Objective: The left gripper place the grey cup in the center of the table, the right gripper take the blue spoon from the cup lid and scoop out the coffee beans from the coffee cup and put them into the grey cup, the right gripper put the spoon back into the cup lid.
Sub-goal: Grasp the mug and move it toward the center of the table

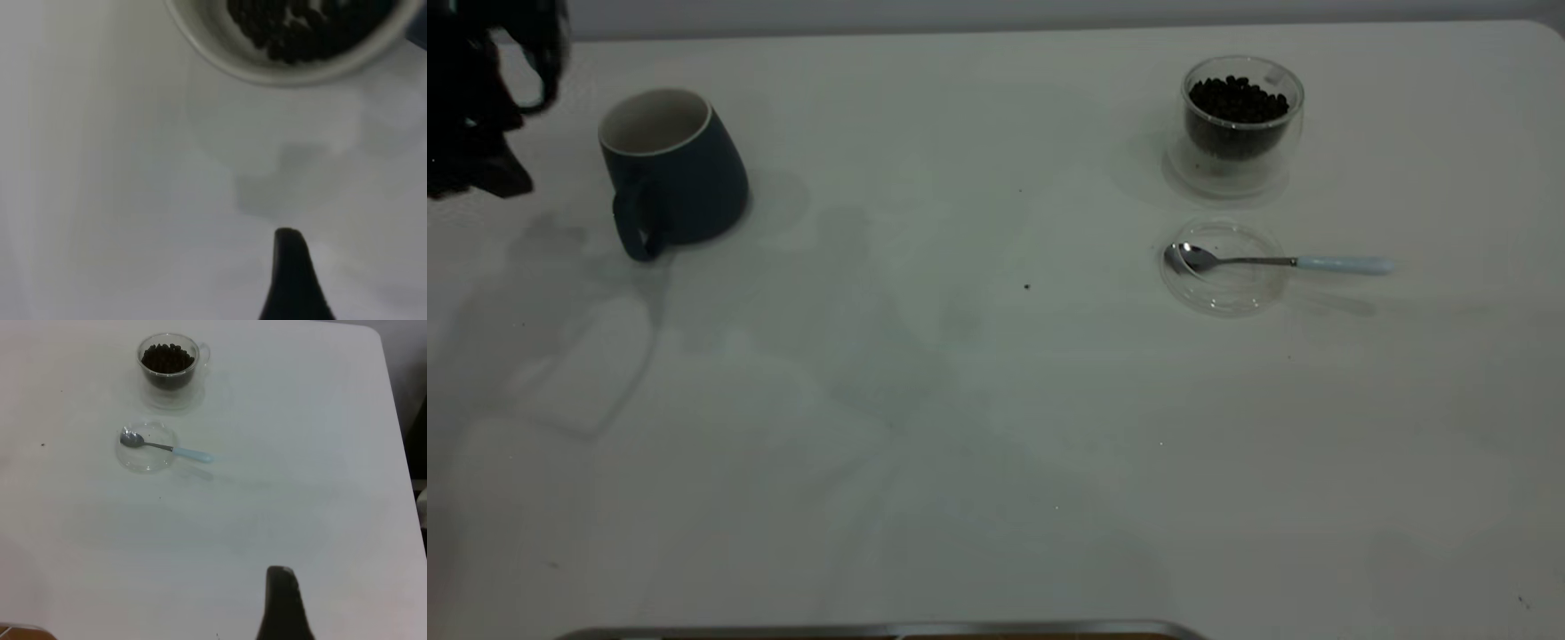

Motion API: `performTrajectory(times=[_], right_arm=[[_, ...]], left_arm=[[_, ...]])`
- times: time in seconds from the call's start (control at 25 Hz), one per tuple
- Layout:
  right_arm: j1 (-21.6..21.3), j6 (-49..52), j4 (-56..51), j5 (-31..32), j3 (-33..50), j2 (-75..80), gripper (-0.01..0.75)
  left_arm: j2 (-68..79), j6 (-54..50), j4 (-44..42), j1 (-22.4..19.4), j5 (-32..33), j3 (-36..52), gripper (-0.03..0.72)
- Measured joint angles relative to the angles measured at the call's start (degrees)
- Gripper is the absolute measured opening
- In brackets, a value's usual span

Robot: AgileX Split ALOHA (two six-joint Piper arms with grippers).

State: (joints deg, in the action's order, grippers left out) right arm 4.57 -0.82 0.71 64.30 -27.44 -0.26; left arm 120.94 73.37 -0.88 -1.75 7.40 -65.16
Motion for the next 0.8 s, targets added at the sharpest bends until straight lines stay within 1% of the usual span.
performTrajectory(times=[0.08,0.24,0.4,0.6,0.8], right_arm=[[0.0,0.0,0.0,0.0,0.0,0.0,0.565],[0.0,0.0,0.0,0.0,0.0,0.0,0.565],[0.0,0.1,0.0,0.0,0.0,0.0,0.565],[0.0,0.1,0.0,0.0,0.0,0.0,0.565],[0.0,0.0,0.0,0.0,0.0,0.0,0.565]], left_arm=[[1.6,0.1,0.0,0.0,-2.8,0.0,0.567],[4.0,1.5,-0.1,0.1,-6.1,0.0,0.567],[6.3,4.3,-0.1,1.3,-10.7,-0.3,0.567],[7.9,4.9,-0.1,4.1,-15.7,-0.4,0.567],[8.3,4.4,0.0,8.6,-16.0,-0.5,0.567]])
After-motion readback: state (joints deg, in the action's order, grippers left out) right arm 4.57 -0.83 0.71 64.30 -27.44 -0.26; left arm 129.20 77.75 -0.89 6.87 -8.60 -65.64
